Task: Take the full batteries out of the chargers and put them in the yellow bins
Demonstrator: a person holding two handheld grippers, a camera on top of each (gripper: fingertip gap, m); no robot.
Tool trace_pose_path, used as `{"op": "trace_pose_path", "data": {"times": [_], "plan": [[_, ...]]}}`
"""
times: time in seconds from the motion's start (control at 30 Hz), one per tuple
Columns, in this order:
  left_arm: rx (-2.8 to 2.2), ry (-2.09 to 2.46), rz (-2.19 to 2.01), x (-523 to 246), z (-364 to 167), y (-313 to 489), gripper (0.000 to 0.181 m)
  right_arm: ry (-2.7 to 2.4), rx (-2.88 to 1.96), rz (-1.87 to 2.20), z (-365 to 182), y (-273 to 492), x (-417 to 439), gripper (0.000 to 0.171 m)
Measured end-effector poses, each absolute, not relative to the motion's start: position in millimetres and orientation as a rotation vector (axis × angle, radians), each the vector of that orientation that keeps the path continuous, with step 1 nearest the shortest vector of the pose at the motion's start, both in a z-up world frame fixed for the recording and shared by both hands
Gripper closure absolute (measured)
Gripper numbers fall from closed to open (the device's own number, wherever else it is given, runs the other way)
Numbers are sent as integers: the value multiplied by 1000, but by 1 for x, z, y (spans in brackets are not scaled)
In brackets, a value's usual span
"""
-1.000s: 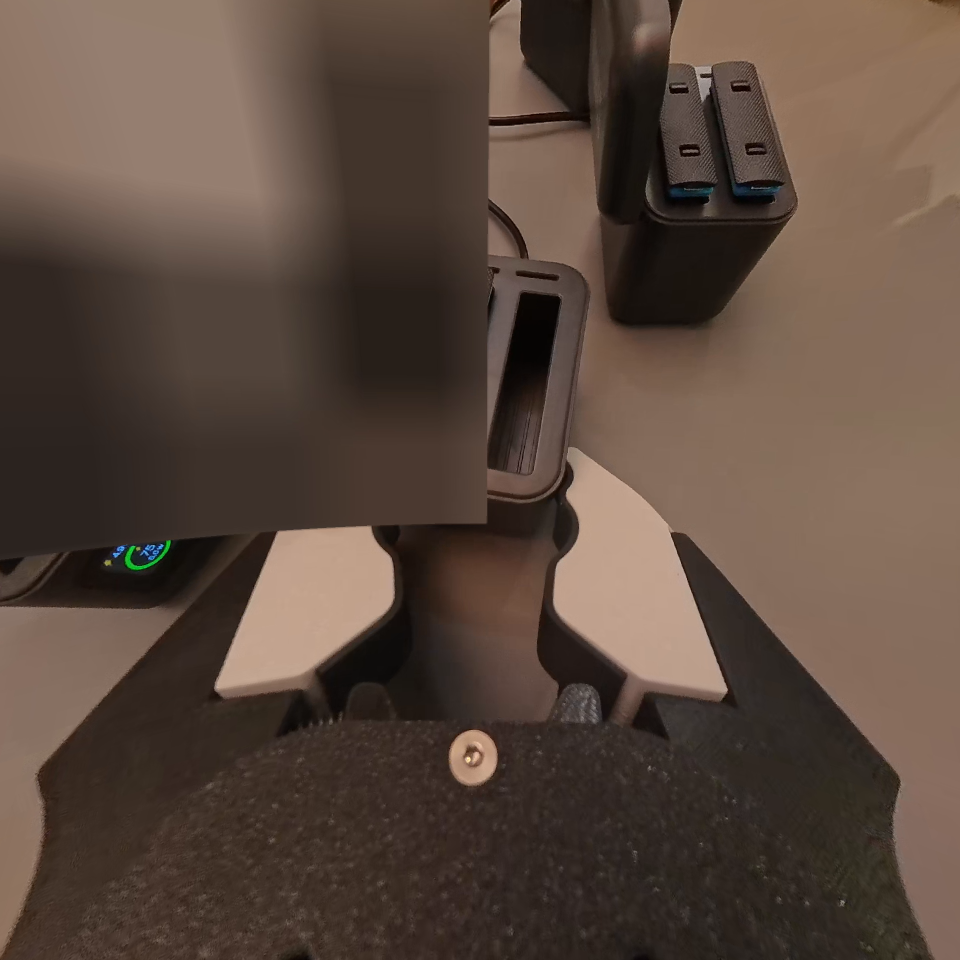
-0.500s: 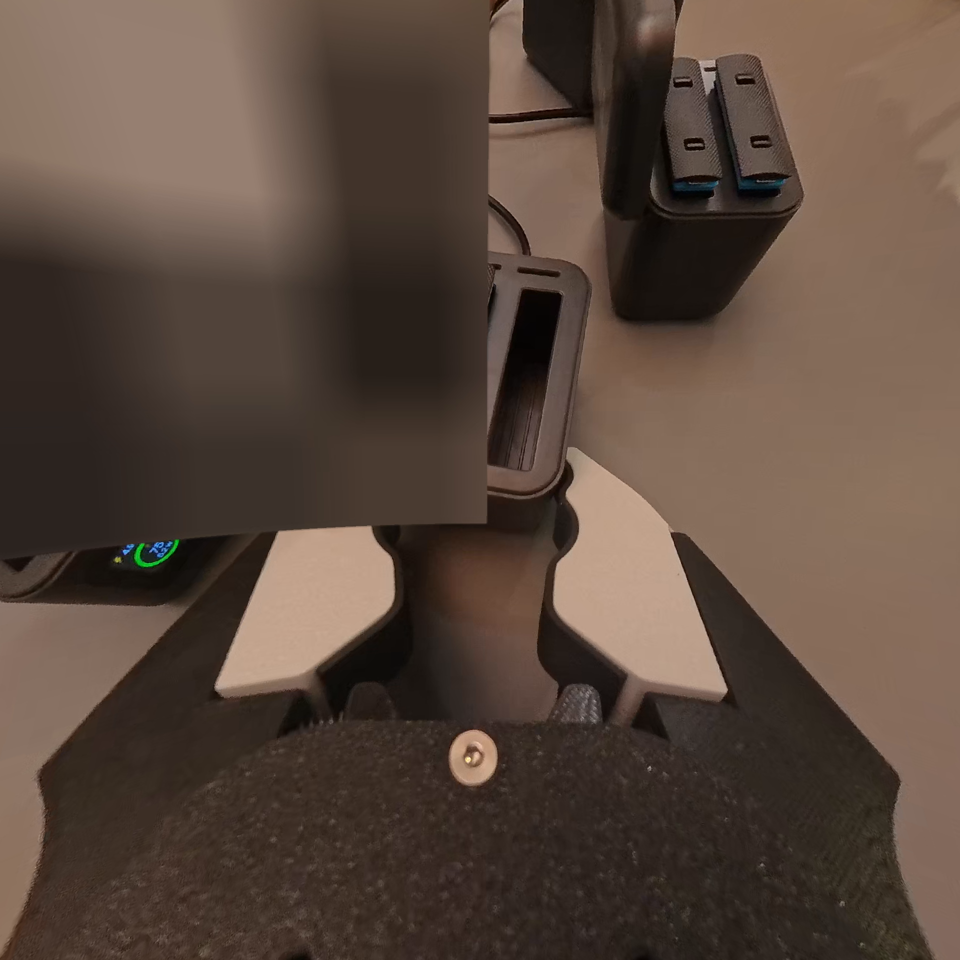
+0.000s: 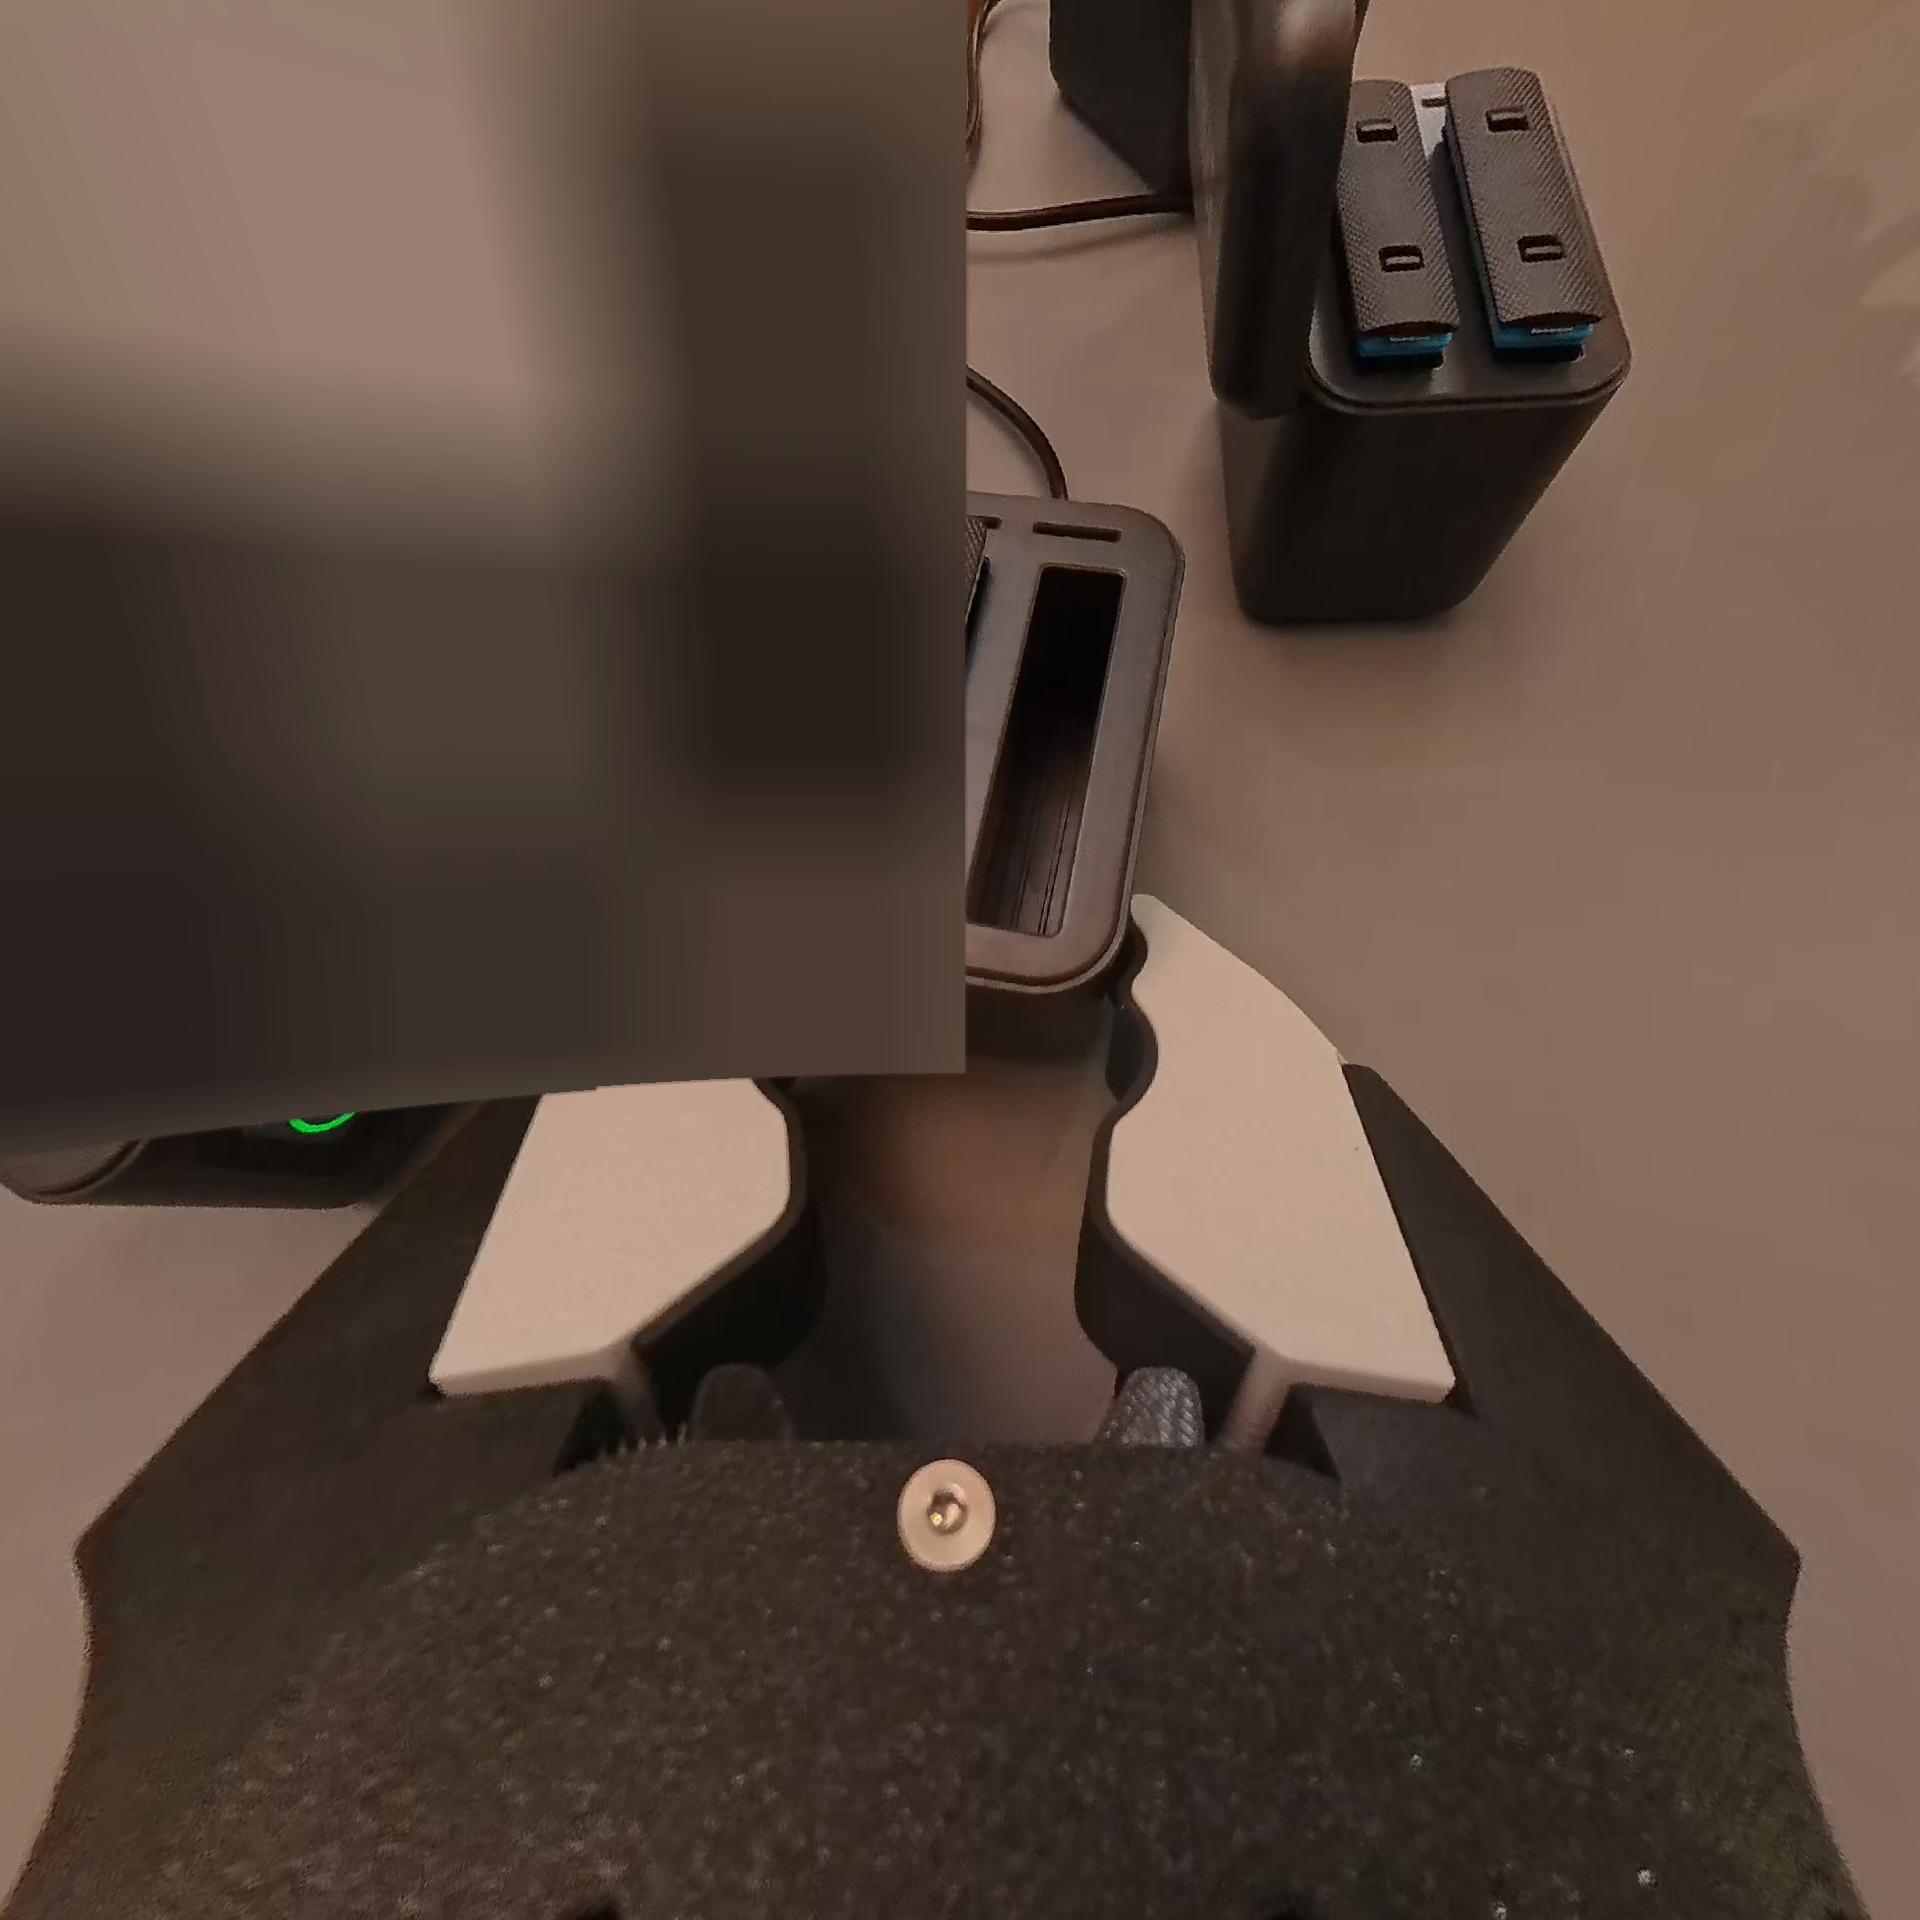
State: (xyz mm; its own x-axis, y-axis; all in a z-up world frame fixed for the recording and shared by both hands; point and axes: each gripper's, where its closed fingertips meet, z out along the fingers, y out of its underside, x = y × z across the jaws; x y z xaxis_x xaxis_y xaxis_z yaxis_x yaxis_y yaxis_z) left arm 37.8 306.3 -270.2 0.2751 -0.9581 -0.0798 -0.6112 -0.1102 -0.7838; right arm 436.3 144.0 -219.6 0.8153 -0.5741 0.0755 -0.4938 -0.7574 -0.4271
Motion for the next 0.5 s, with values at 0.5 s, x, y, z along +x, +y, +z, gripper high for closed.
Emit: {"op": "trace_pose_path", "data": {"times": [0.5], "plan": [[-1809, 1434, -596, 38, -271, 306, 123, 149, -2129, -400, -114, 196, 316, 117]]}}
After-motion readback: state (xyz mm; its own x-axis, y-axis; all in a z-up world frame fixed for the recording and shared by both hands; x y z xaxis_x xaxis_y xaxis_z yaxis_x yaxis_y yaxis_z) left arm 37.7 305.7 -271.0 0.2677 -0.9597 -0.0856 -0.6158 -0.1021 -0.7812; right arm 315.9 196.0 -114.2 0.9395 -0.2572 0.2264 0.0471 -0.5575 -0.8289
